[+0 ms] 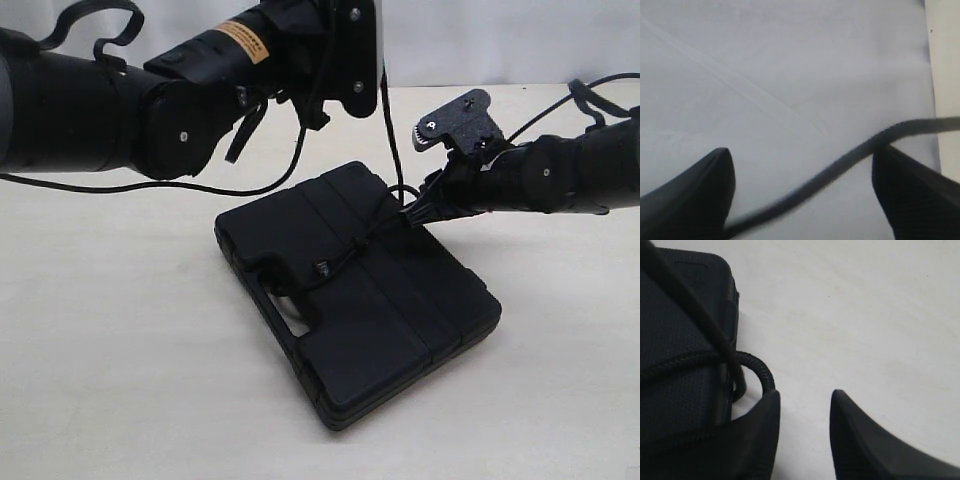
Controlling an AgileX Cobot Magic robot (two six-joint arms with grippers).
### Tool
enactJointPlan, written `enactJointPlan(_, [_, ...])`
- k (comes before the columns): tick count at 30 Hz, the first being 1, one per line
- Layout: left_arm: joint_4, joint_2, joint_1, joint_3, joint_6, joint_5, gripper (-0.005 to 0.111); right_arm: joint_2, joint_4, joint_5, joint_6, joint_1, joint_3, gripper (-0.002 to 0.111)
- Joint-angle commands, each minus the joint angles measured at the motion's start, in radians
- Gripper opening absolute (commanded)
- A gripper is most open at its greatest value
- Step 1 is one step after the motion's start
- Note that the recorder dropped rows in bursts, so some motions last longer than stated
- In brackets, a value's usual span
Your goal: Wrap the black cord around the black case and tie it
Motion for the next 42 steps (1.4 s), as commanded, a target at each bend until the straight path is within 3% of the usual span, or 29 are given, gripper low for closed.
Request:
enactJointPlan(1, [0.170, 0.023, -0.010, -0.018, -0.306, -0.145, 0.072, 0.002, 0.000, 0.005, 0.001, -0.004, 0.003, 0.032])
enactJointPlan(3, [0.227, 0.057, -0.010, -0.040, -0.494, -0.173, 0.072, 0.002, 0.000, 0.012, 0.001, -0.004, 0.003, 0.032])
enactJointPlan(6, [0.182, 0.109, -0.010, -0.073, -0.597, -0.177, 0.072, -0.022, 0.002, 0.025, 0.005, -0.018, 0.003, 0.032])
enactJointPlan(10, [0.110, 0.134, -0.010, -0.100, -0.649, 0.021, 0.072, -0.055, 0.004, 0.039, 0.012, -0.033, 0.003, 0.032])
enactJointPlan(12, [0.015, 0.147, -0.007, -0.100, -0.649, 0.019, 0.072, -0.079, 0.004, 0.065, 0.029, -0.072, 0.003, 0.032])
enactJointPlan(18, [0.006, 0.202, -0.012, -0.100, -0.651, 0.016, 0.072, -0.175, 0.004, 0.070, 0.253, -0.322, 0.053, 0.032])
enactJointPlan(20, [0.004, 0.206, -0.014, -0.100, -0.651, 0.022, 0.072, -0.177, 0.004, 0.083, 0.260, -0.342, 0.060, 0.032])
enactJointPlan(23, [-0.171, 0.202, -0.016, -0.100, -0.638, 0.051, 0.061, -0.230, -0.012, 0.120, 0.223, -0.300, 0.060, 0.032])
enactJointPlan(25, [-0.357, 0.191, -0.008, -0.100, -0.538, 0.092, 0.042, -0.285, -0.012, 0.152, 0.195, -0.270, 0.060, 0.028])
enactJointPlan(28, [-0.581, 0.175, 0.020, -0.100, -0.351, 0.129, 0.011, -0.372, -0.012, 0.213, 0.176, -0.226, 0.060, 0.010])
enactJointPlan(30, [-0.683, 0.162, 0.042, -0.100, -0.303, 0.133, 0.000, -0.431, -0.010, 0.242, 0.165, -0.197, 0.066, 0.004])
enactJointPlan(37, [-0.722, 0.113, 0.103, -0.100, -0.308, 0.299, 0.000, -0.588, 0.010, 0.387, 0.040, -0.026, 0.107, 0.004])
enactJointPlan(42, [-0.722, 0.102, 0.109, -0.100, -0.308, 0.348, 0.000, -0.595, 0.200, 0.537, -0.216, 0.118, 0.107, 0.004])
